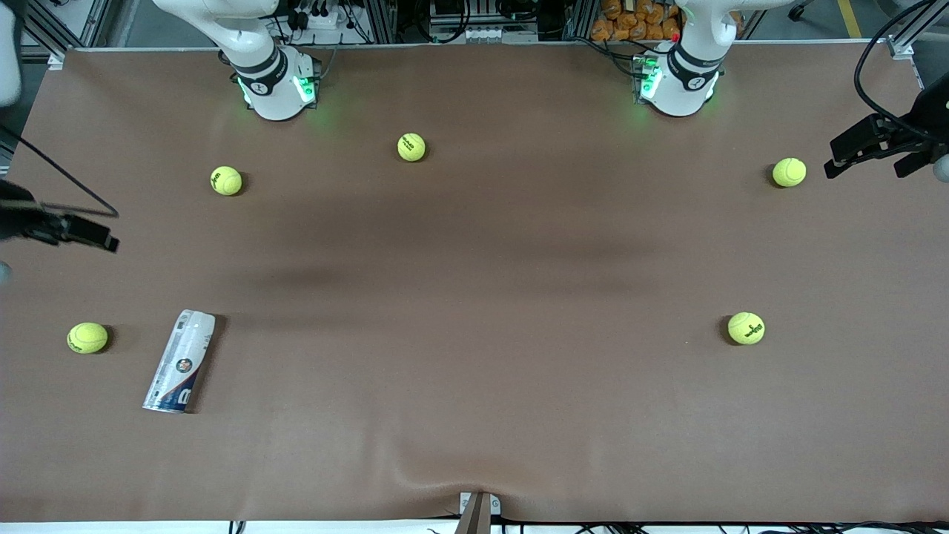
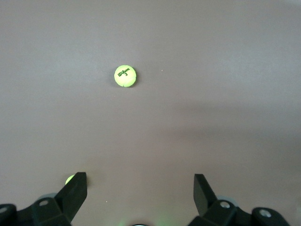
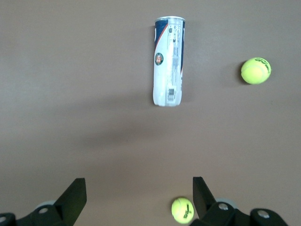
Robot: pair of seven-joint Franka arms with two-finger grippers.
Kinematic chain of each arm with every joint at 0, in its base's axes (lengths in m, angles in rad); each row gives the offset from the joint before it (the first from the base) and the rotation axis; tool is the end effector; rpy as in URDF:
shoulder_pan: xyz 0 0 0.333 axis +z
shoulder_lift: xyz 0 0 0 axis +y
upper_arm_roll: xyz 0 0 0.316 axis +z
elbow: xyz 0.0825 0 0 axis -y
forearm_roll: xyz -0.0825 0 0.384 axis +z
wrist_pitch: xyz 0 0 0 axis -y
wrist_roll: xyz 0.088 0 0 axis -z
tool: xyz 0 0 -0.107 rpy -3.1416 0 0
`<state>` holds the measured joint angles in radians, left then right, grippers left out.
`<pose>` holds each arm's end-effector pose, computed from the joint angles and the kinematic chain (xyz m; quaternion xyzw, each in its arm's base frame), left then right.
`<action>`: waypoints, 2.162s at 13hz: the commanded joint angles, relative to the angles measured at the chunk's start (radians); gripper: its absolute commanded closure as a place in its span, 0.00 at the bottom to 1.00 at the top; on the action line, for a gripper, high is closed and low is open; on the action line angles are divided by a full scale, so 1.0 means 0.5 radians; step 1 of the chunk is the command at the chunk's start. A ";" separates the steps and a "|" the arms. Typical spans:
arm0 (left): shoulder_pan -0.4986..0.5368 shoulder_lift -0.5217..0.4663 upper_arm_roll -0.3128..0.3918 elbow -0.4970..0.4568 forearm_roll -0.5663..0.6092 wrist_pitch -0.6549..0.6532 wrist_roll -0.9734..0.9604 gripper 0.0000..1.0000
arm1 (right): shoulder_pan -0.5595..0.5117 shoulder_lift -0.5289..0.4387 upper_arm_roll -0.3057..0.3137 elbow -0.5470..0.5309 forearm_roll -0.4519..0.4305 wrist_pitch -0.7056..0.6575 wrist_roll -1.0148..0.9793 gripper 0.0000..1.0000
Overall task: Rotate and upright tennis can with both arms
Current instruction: 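Reach the right gripper down toward the lying tennis can, then close the right gripper around the tennis can body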
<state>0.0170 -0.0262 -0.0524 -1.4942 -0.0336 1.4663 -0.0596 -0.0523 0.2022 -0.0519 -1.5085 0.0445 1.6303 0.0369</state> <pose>0.5350 -0.0233 0.6654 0.9998 0.0104 -0.0016 0.0160 0.6125 -0.0567 0.5406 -0.9964 0.0723 0.0395 0.0182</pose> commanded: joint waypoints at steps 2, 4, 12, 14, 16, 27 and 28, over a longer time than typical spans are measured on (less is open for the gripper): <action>0.009 -0.027 -0.015 -0.015 0.021 -0.003 -0.025 0.00 | 0.000 0.178 0.003 -0.072 0.003 0.263 0.018 0.00; 0.009 -0.027 -0.012 -0.015 0.024 -0.003 -0.025 0.00 | 0.000 0.279 0.003 -0.137 0.000 0.445 0.018 0.00; 0.006 -0.015 -0.015 -0.015 0.033 -0.003 -0.025 0.00 | -0.080 0.804 0.003 -0.134 -0.006 1.015 -0.012 0.00; 0.009 -0.015 -0.012 -0.015 0.024 -0.003 -0.025 0.00 | -0.092 0.905 -0.001 -0.131 -0.009 1.175 -0.012 0.00; 0.009 -0.015 -0.006 -0.015 0.024 -0.003 -0.025 0.00 | -0.104 0.991 0.002 -0.128 -0.009 1.304 -0.015 0.00; 0.018 -0.015 0.001 -0.015 0.024 -0.003 -0.025 0.00 | -0.110 1.154 0.003 -0.106 0.000 1.525 -0.199 0.58; 0.015 -0.015 0.001 -0.012 0.024 -0.003 -0.025 0.00 | -0.095 1.148 0.003 -0.097 0.000 1.501 -0.236 0.57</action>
<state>0.0189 -0.0251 -0.0473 -1.4989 -0.0336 1.4663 -0.0597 -0.1011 0.7745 -0.0598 -1.5783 0.0427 2.3983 -0.0338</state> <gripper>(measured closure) 0.000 0.335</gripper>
